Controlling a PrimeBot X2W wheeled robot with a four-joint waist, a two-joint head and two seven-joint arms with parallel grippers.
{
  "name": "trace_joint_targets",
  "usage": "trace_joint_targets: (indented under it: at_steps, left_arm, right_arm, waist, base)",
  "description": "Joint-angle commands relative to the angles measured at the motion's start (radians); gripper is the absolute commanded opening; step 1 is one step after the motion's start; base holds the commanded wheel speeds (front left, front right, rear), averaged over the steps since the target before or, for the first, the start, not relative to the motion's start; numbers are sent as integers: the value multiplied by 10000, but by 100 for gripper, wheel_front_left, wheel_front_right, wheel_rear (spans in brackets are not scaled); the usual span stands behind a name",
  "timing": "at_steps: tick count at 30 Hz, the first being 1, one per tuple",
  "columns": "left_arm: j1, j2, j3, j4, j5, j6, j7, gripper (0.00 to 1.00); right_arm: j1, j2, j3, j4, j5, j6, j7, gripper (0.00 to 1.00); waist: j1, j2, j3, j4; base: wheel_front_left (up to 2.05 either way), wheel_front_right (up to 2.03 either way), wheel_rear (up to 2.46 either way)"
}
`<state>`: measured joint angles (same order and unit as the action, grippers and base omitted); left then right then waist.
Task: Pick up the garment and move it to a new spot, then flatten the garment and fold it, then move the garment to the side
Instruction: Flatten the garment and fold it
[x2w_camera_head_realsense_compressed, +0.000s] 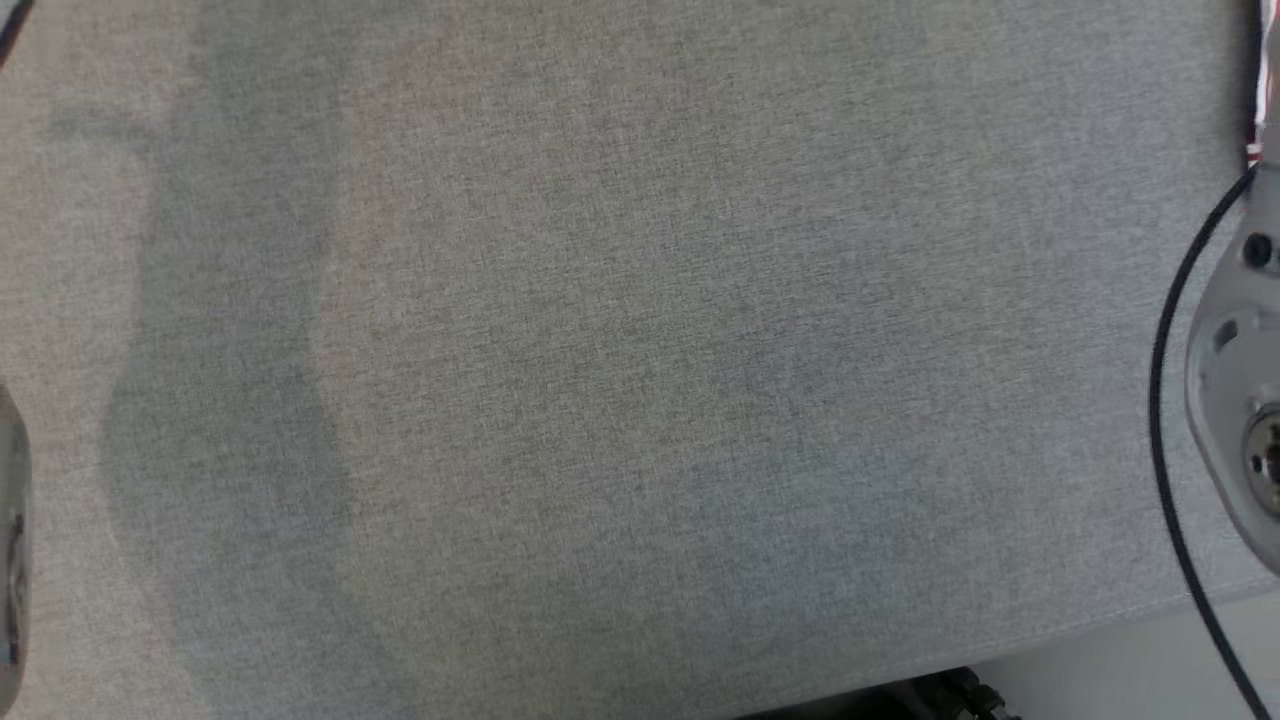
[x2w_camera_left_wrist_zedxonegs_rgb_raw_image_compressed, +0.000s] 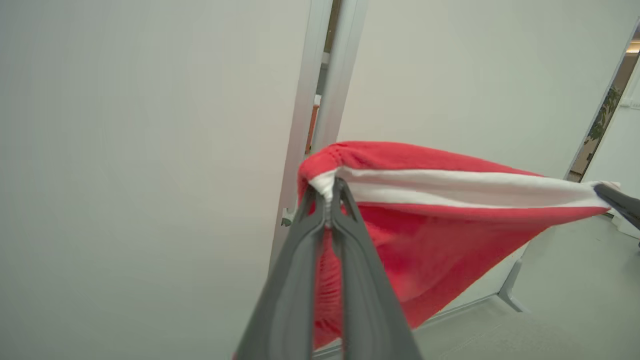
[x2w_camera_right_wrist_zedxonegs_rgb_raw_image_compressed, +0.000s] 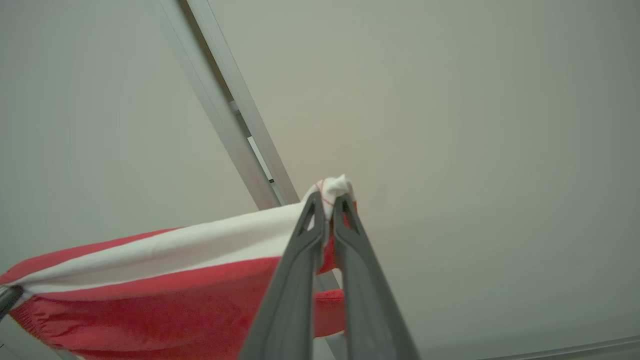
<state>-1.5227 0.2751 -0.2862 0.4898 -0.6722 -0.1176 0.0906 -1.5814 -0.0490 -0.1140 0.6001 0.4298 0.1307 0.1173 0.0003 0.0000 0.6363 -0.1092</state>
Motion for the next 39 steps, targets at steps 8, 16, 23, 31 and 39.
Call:
trace_joint_targets:
  at_steps: [8, 16, 23, 31, 39]
  left_arm:
    - [2741, 402, -1615, 748, -281, -135, -1609, 0]
    - [7524, 1103, -2587, -1367, -1033, -28, -2835, 0]
    - [12224, 1522, -2995, -3593, -1277, 1285, -3174, 0]
    - [15972, 1415, -3010, -5286, -2083, 2442, -3394, 0]
    - [16162, 1599, -2943, -6388, -1945, 2766, -3213, 0]
  right_arm:
    - [3263, -38, 1546, 507, 764, -3, -1595, 0]
    - [8212, -1041, 2460, -1677, 1384, -6, -2343, 0]
    - [12708, -1783, 2022, -3650, 737, -12, -2533, 0]
    - [16818, -1045, 1240, -5879, 230, -17, -1841, 0]
    - [17169, -606, 653, -7266, 46, -14, -1201, 0]
  waist:
    - [-3, 0, -85, 101]
    - [-3, 0, -1850, 151]
    - [-3, 0, -3768, 182]
    - [-3, 0, -4775, 279]
    - [-3, 0, -4143, 448]
  base:
    - [0, 0, 0]
    - [0, 0, 0]
    - [0, 0, 0]
    - [0, 0, 0]
    - [0, 0, 0]
